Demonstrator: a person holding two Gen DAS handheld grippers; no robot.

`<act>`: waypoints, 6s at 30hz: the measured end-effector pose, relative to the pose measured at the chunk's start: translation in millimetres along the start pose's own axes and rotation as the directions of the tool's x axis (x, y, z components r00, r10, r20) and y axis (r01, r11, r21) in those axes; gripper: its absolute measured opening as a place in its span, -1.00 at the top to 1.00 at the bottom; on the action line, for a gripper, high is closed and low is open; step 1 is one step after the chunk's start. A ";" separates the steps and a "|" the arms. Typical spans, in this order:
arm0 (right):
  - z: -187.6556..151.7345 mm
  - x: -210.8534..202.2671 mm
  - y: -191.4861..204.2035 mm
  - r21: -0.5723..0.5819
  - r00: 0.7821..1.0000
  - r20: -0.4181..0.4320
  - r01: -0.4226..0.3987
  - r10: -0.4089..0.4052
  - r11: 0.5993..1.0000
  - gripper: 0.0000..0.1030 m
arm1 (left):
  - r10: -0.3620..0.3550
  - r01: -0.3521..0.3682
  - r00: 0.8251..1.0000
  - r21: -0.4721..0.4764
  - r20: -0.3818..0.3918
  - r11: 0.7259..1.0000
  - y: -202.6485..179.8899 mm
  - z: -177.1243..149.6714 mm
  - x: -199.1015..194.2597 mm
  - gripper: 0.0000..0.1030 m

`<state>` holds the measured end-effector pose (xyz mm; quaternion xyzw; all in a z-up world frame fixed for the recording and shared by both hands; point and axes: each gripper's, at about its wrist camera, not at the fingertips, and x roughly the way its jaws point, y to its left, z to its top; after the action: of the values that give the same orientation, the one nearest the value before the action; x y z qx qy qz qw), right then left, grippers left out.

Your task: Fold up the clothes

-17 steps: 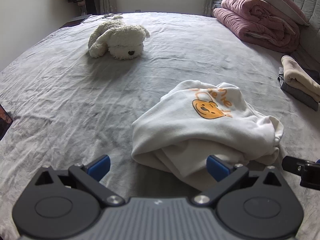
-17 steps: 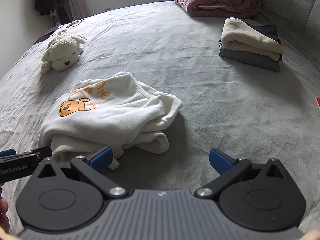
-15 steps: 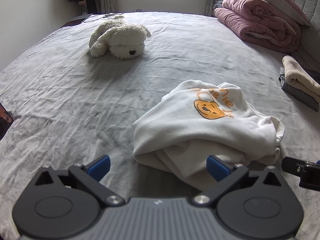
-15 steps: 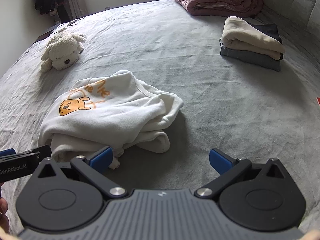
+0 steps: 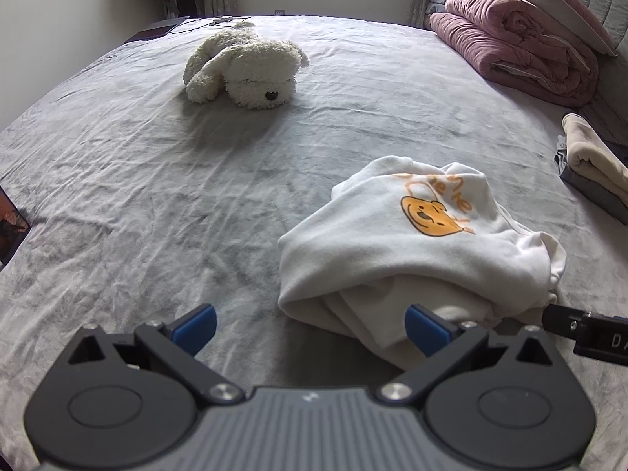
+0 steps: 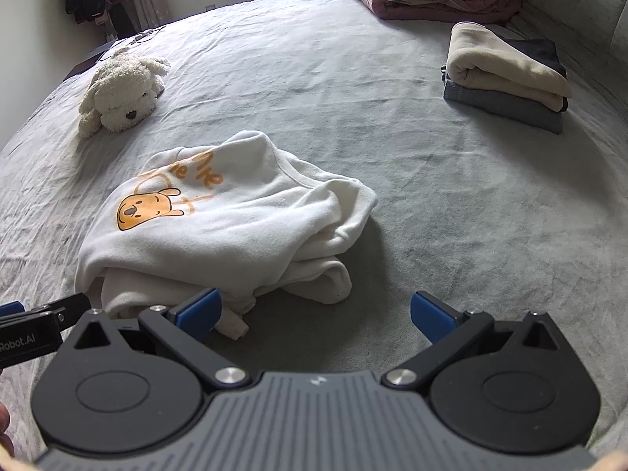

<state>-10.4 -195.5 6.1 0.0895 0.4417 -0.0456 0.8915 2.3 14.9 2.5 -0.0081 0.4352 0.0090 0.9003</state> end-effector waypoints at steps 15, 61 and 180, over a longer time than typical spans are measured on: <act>15.5 42.6 0.0 0.019 0.997 -0.065 -0.041 0.043 0.999 -1.00 | -0.086 0.088 0.996 0.075 -0.037 0.993 -6.7 9.4 49.6 -0.99; -0.1 37.2 -34.3 0.214 0.942 -0.033 -0.321 0.335 0.923 -1.00 | -0.336 0.337 0.940 -0.020 0.061 0.941 18.1 7.6 46.7 0.36; 5.1 50.2 -34.8 0.374 0.876 0.027 -0.456 0.482 0.807 -0.17 | -0.225 0.231 0.973 -0.115 0.057 0.966 38.6 29.8 57.6 0.79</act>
<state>18.5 -230.7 -35.0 0.3632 0.4198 0.0970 0.8261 60.6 54.7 -24.4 -0.1126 0.4102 -0.0680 0.9025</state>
